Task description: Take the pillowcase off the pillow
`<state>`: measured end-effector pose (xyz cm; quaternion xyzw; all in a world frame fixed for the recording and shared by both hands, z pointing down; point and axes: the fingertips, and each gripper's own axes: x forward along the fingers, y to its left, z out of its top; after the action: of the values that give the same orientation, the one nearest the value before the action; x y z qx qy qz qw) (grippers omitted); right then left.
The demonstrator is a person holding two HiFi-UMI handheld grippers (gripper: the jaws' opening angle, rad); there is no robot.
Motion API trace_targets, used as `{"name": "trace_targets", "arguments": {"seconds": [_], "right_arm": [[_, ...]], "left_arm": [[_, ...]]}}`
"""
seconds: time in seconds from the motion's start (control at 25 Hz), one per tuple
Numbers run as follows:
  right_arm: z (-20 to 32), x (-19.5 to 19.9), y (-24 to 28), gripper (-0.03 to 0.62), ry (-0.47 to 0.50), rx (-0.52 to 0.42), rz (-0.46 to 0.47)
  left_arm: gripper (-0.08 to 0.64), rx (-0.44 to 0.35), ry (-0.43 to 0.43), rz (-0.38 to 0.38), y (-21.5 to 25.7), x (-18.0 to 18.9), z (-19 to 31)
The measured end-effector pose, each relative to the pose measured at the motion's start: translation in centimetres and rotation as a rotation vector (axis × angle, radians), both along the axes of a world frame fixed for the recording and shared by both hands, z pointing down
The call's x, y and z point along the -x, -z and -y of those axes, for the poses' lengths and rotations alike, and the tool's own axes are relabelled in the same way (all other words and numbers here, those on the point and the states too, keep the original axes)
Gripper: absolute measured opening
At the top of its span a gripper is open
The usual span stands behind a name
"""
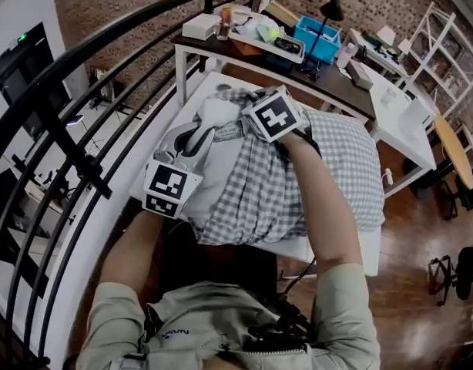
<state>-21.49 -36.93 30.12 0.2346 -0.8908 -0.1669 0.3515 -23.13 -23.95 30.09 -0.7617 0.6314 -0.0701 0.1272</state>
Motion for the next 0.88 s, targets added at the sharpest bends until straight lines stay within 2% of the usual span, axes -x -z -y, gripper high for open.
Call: {"name": "trace_targets", "arguments": {"seconds": [0.16, 0.24, 0.32, 0.4, 0.52, 0.56, 0.64, 0.76, 0.88], "right_arm": [[4.3, -3.2, 2.2, 0.011, -0.173, -0.163, -0.049], [6.8, -6.6, 2.6, 0.011, -0.286, -0.174, -0.069], [8.6, -9.5, 2.5, 0.011, -0.354, -0.168, -0.078], [9.5, -11.4, 1.9, 0.011, -0.372, -0.142, -0.061], [9.3, -13.2, -0.8, 0.011, -0.403, -0.094, -0.077], [9.1, -13.7, -1.8, 0.011, -0.418, -0.088, -0.096], [8.9, -13.0, -2.0, 0.022, -0.386, -0.132, -0.084], [8.0, -12.2, 0.3, 0.104, -0.355, -0.189, 0.007], [4.7, -12.4, 2.4, 0.155, -0.338, -0.160, 0.154]], "left_arm": [[0.038, -0.117, 0.017, -0.072, 3.0, 1.1, -1.1], [0.037, -0.149, 0.017, -0.108, 4.1, 1.6, -1.2], [0.037, -0.148, 0.020, -0.155, 4.5, 2.4, -0.7], [0.037, -0.105, 0.030, -0.216, 3.7, 3.7, 0.6], [0.041, 0.043, 0.039, -0.331, 0.1, 5.1, 3.9], [0.049, 0.090, 0.034, -0.354, -0.9, 5.1, 4.8], [0.101, 0.146, 0.009, -0.353, -2.0, 4.5, 5.8], [0.180, 0.170, -0.017, -0.334, -1.8, 4.1, 5.4], [0.249, 0.158, -0.031, -0.368, -1.4, 4.8, 2.8]]}}
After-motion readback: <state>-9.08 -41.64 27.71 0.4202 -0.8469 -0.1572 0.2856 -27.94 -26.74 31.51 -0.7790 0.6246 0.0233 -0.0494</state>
